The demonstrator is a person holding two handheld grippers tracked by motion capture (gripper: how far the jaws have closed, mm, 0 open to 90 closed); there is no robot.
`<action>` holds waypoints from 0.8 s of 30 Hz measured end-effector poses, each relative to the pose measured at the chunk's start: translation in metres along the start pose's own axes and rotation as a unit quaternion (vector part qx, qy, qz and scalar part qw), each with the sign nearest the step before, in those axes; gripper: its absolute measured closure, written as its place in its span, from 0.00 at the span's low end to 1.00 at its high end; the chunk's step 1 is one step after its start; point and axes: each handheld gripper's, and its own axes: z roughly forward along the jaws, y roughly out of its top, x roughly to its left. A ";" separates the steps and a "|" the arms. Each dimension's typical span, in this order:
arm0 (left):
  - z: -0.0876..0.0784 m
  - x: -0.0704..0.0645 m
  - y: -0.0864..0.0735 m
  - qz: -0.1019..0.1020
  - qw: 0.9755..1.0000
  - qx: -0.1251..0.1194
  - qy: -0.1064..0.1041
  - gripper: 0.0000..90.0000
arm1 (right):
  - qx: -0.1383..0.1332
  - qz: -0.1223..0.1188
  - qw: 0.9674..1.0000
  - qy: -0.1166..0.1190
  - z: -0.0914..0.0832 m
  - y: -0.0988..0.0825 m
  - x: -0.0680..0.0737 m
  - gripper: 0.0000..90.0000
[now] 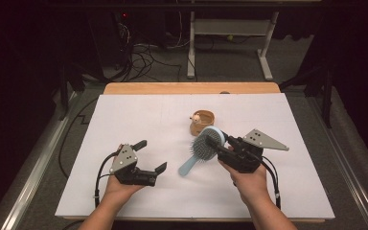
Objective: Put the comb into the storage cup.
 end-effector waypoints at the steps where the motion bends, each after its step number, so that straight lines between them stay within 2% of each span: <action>1: -0.001 0.002 -0.001 -0.001 1.000 0.000 0.003 0.01 | -0.001 -0.003 1.000 -0.002 -0.001 0.000 -0.001 0.67; 13: -0.011 0.017 -0.014 -0.007 0.999 0.005 0.034 0.01 | -0.008 -0.015 1.000 -0.026 -0.017 0.002 -0.012 0.67; 24: -0.019 0.027 -0.020 -0.023 0.998 -0.009 0.053 0.01 | -0.015 -0.025 0.999 -0.045 -0.031 0.002 -0.022 0.66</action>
